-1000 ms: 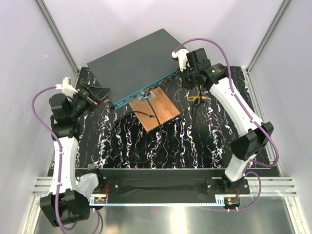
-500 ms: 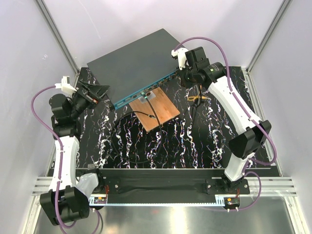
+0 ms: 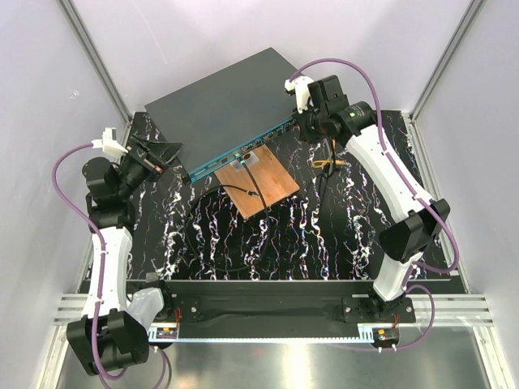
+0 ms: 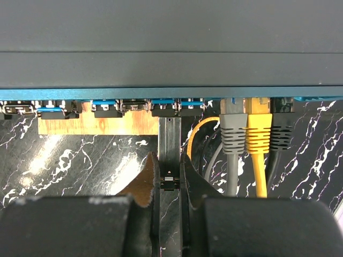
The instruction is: Insert the plug into the switch port
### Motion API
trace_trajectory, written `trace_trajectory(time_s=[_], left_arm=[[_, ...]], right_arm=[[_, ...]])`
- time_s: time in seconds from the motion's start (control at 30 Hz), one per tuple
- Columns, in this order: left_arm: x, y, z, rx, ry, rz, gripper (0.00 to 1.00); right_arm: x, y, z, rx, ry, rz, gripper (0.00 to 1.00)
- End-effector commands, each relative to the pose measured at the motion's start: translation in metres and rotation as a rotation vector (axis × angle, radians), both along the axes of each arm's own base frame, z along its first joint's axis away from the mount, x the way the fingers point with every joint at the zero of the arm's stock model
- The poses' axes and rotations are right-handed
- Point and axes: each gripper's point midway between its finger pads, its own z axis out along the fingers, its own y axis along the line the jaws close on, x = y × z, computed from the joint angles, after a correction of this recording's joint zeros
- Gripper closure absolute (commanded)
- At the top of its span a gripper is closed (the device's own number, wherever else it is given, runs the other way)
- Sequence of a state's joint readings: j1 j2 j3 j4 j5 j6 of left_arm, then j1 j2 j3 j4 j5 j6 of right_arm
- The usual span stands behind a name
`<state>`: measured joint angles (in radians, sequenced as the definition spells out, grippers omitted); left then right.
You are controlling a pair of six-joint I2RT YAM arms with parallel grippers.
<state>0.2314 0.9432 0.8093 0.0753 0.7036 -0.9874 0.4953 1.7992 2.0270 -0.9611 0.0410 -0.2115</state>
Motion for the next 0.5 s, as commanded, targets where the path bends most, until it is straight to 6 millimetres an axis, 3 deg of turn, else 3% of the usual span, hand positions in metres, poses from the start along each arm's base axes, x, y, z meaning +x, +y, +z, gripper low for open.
trace_trajectory(time_s=[0.0,0.47], left_arm=[[-0.002,0.0,0.018,0.018,-0.084,-0.009,0.01],[-0.002,-0.001,0.019,0.016,-0.091,-0.014,0.01]], right_arm=[[0.008,0.005,0.027,0.057,-0.069,-0.006,1.0],[0.003,0.015,0.013,0.07,-0.015,0.044,1.0]])
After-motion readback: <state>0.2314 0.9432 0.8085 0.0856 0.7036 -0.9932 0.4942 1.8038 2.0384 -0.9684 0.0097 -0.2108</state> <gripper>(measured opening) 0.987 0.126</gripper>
